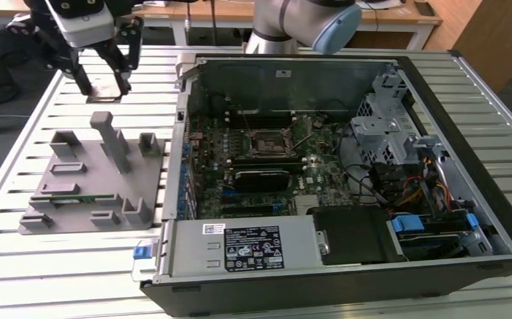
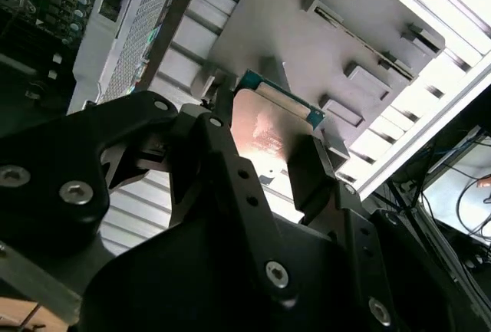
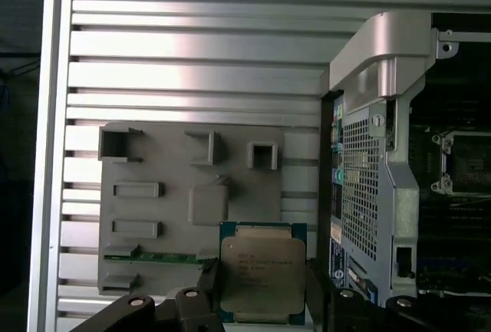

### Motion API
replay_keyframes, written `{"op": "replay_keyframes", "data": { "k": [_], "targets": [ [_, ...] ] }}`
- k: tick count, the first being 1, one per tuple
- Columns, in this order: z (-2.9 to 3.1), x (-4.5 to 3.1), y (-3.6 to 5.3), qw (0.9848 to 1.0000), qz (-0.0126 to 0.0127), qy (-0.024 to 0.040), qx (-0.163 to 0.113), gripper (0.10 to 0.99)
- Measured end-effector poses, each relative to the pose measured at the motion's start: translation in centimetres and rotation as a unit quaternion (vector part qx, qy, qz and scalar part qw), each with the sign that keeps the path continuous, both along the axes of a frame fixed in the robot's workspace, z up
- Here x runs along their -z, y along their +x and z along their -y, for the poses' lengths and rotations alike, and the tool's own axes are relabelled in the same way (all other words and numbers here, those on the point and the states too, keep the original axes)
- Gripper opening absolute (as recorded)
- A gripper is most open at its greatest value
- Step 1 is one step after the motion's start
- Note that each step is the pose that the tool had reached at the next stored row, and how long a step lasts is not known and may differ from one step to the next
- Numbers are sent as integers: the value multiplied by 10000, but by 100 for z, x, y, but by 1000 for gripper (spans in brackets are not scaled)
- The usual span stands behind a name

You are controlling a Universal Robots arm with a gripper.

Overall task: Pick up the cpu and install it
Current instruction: 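Pick up the cpu and move it towards the insertion slot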

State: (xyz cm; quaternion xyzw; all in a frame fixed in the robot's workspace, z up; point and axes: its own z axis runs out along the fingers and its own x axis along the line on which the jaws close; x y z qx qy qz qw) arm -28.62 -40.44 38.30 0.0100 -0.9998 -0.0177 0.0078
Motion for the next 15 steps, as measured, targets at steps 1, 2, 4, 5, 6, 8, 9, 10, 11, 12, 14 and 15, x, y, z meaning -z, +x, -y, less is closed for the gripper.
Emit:
{"op": "replay_keyframes", "data": {
  "k": [1, 2, 4, 5, 6, 8, 9, 10, 11, 12, 14, 15],
  "targets": [
    [-3, 4, 39, 10000, 1, 1, -1, 533],
    [-6, 7, 78, 10000, 1, 1, -1, 533],
    [-11, 14, 155, 10000, 1, 2, -1, 533],
    [-13, 16, 197, 10000, 0, 3, 0, 533],
    [-15, 20, 237, 10000, 0, 4, 0, 533],
    [-18, 25, 320, 10000, 0, 7, -1, 533],
    [-19, 28, 362, 10000, 0, 8, -1, 533],
    [-22, 30, 407, 10000, -1, 9, -1, 533],
    [-24, 33, 452, 10000, -1, 10, 0, 533],
    [-26, 37, 497, 10000, -1, 13, 0, 533],
    [-30, 42, 586, 10000, -2, 17, -1, 533],
    [-33, 45, 634, 10000, -2, 17, 0, 533]
  ]
}}
